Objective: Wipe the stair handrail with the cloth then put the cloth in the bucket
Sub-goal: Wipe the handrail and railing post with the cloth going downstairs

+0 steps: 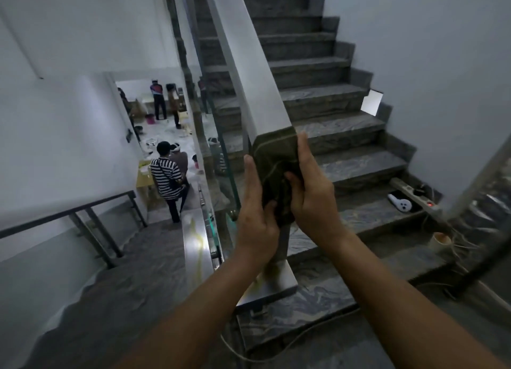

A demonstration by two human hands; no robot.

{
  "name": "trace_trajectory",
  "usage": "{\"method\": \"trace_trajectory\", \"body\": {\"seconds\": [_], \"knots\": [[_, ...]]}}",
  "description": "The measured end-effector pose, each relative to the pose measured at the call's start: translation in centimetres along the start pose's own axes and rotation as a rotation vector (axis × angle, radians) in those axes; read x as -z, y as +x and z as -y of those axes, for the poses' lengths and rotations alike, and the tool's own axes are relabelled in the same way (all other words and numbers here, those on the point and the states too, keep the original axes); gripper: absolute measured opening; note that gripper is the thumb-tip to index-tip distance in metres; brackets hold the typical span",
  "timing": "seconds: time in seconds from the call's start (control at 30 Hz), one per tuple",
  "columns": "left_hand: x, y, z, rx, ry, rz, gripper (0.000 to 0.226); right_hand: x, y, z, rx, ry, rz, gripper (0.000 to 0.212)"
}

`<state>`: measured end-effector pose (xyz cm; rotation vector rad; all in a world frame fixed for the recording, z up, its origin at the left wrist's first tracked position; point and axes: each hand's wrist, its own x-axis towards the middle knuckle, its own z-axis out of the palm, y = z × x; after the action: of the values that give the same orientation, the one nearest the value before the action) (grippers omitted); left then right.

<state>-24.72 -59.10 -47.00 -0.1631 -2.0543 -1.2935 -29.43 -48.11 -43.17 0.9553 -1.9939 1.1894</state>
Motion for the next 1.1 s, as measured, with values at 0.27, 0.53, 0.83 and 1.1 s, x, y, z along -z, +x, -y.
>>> {"method": "trace_trajectory", "body": {"seconds": [0.27,0.53,0.83,1.1], "knots": [[-0.6,-1.2,0.9,-0.103,0.039,-0.001,0.063,-1.8,-3.8,-1.0,-0.062,-0.040,-0.104,0.054],[-1.1,-5.3,5.2,0.096,0.001,0.167,0.071,-4.2,-8.5,-2.4,-0.173,-0.050,-0.082,0.052],[-0.5,-7.4,7.2,0.167,0.126,0.339,0.082,-5.8,-12.3,-3.4,-0.367,-0.115,0.026,0.060],[1.2,-8.4,7.4,0.303,0.459,0.673,0.093,-6.1,-14.0,-3.0,-0.625,-0.229,0.302,0.072]]}}
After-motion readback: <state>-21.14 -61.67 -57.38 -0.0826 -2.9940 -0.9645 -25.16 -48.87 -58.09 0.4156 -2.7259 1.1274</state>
